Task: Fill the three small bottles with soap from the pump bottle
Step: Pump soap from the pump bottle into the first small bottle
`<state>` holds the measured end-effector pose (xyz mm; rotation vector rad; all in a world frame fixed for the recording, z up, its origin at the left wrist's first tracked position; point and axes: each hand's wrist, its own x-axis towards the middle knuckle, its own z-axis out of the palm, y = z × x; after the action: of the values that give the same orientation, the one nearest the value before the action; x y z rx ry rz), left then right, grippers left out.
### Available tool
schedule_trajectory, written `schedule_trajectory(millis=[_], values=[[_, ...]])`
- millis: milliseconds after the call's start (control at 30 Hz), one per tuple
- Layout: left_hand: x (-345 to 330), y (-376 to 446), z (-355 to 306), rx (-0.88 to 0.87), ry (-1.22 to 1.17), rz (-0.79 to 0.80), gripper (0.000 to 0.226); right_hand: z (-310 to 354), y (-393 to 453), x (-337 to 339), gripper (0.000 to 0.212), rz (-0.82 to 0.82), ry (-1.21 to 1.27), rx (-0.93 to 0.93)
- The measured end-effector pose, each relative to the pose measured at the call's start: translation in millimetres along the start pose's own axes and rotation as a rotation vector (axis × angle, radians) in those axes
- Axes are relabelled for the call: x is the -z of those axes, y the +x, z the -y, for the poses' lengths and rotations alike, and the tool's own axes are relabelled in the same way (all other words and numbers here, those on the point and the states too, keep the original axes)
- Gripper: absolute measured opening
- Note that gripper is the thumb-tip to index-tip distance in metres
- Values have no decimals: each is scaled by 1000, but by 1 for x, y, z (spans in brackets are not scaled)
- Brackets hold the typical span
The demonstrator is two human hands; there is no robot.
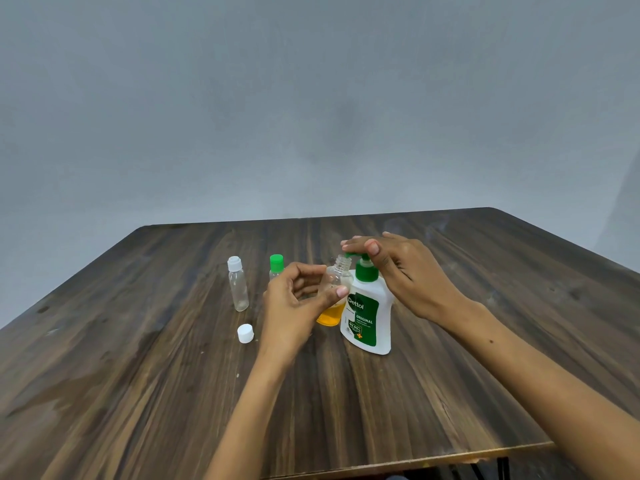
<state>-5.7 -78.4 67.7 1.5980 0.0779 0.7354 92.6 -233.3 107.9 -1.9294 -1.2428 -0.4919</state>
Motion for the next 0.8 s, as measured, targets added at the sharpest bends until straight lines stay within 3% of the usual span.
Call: schedule_trajectory(millis=[800], values=[[-1, 3, 4, -2, -3, -5, 34, -4, 0, 0, 82, -52, 10, 15]])
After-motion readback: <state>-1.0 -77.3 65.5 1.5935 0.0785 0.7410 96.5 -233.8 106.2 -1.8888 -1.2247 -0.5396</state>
